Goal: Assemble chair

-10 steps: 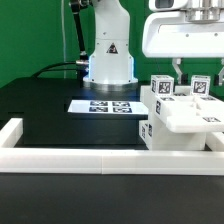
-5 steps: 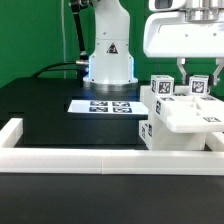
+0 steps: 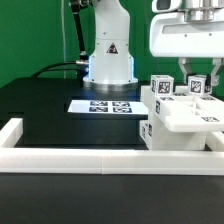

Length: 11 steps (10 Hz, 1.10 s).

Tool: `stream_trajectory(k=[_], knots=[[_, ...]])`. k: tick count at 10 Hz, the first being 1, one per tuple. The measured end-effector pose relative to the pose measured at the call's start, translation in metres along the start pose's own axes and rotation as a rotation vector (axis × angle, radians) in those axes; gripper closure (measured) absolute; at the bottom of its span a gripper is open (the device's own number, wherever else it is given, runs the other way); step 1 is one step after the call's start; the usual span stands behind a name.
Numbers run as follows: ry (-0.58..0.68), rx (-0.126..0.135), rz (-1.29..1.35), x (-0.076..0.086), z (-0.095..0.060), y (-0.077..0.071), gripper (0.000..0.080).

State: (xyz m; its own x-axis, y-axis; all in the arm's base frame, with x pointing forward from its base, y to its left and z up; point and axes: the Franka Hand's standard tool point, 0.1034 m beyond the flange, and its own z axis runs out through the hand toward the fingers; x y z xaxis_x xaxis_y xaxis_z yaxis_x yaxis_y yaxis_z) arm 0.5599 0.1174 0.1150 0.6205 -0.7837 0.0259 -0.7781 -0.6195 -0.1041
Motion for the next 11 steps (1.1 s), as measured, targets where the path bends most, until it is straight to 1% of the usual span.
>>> stream_trajectory(k=[11], knots=[[-0.036, 0.014, 0.633, -0.0066, 0.0009, -0.0033, 0.0511]])
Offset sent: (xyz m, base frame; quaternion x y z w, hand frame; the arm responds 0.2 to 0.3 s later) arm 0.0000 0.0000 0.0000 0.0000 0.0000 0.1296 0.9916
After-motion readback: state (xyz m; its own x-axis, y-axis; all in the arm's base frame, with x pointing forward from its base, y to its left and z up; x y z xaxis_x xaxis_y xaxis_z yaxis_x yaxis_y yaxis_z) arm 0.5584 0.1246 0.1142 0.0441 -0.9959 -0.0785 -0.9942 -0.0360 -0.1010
